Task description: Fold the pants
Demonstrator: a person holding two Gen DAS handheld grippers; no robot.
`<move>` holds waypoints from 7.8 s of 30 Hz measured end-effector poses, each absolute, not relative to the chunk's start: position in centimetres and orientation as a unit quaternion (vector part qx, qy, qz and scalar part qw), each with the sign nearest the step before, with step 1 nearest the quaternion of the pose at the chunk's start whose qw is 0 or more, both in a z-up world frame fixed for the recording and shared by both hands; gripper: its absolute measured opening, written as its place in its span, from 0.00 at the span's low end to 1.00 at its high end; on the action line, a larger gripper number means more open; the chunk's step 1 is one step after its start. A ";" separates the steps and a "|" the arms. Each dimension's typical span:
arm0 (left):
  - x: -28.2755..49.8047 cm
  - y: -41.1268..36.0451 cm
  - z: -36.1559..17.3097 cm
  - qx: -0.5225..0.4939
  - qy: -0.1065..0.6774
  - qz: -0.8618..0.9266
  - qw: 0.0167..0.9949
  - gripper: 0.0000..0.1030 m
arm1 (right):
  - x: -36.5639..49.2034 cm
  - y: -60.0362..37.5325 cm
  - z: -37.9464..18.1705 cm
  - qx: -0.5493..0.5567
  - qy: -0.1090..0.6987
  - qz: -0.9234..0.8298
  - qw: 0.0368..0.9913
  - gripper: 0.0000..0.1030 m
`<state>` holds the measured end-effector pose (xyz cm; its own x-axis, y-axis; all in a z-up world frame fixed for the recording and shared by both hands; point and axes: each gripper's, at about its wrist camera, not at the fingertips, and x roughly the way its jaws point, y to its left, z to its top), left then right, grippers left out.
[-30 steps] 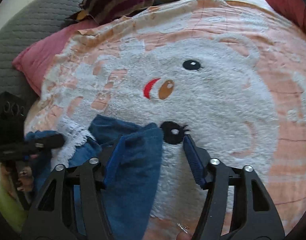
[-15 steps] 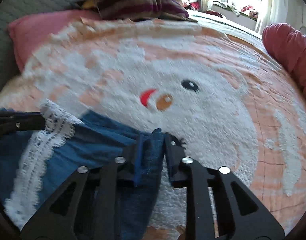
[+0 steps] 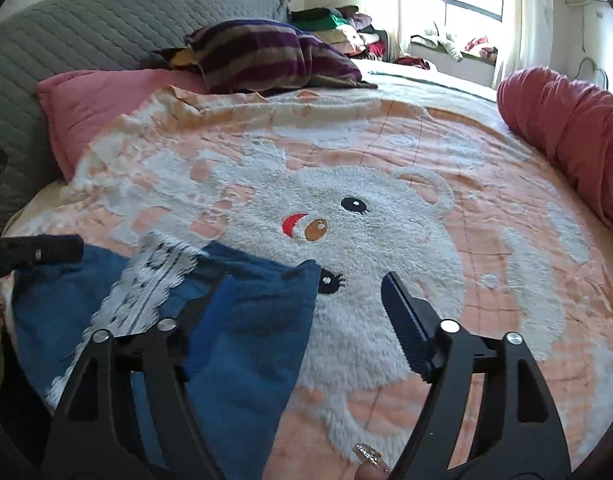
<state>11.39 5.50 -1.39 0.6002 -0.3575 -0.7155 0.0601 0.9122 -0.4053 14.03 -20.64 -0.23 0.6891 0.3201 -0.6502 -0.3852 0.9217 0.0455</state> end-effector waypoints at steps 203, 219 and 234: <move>4.4 1.6 0.1 -0.071 0.438 -0.100 0.891 0.95 | 0.5 -19.3 2.2 -0.105 0.324 0.391 0.855 0.81; 10.4 2.5 -2.7 -0.094 0.478 -0.127 0.864 0.25 | -1.6 -8.9 -0.6 -0.275 0.304 0.482 0.774 0.29; 11.4 2.5 -3.9 -0.107 0.474 -0.135 0.864 0.27 | -2.2 -8.2 -3.5 -0.311 0.352 0.509 0.721 0.01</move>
<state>11.42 2.49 -3.94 0.5144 -0.3341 -0.7898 0.1315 0.9408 -0.3123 -2.24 -8.24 -3.52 0.2338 0.5160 -0.8240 -0.9532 0.2886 -0.0897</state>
